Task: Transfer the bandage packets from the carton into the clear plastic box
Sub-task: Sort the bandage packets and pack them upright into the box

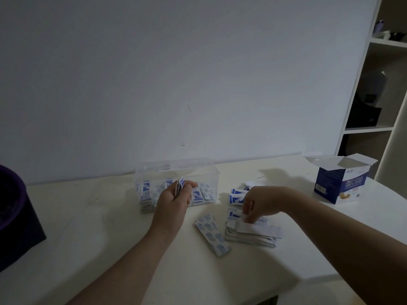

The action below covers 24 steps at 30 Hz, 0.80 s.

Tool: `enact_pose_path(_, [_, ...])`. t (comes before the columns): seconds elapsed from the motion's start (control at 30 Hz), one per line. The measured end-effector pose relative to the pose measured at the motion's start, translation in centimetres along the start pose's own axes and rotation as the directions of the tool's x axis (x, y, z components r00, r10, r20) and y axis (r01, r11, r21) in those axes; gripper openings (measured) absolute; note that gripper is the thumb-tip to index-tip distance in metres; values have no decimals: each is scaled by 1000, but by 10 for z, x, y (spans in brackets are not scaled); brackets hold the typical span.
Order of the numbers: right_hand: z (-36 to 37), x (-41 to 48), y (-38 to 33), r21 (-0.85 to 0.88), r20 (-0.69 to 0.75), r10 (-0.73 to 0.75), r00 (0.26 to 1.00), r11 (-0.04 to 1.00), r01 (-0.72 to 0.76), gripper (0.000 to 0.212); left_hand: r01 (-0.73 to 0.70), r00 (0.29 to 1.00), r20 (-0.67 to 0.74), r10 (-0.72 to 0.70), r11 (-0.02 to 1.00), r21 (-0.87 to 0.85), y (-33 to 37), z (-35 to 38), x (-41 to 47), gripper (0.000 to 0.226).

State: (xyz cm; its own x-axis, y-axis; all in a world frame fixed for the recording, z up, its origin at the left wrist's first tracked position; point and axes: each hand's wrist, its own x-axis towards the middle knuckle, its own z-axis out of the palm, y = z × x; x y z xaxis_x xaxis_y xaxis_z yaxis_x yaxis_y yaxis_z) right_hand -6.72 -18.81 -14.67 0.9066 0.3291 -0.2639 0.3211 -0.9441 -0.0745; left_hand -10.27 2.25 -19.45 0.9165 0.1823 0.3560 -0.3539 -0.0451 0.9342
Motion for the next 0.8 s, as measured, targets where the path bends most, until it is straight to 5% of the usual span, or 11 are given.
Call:
enact_pose_path(0.57, [2, 6, 24, 49, 72, 137, 988, 989, -140, 36, 5, 1000, 4, -5, 1000, 15, 0, 0, -2, 25])
enact_pose_path(0.8, [0, -2, 34, 431, -114, 177, 978, 895, -112, 15, 3, 1000, 8, -3, 1000, 17, -1, 0, 0, 25])
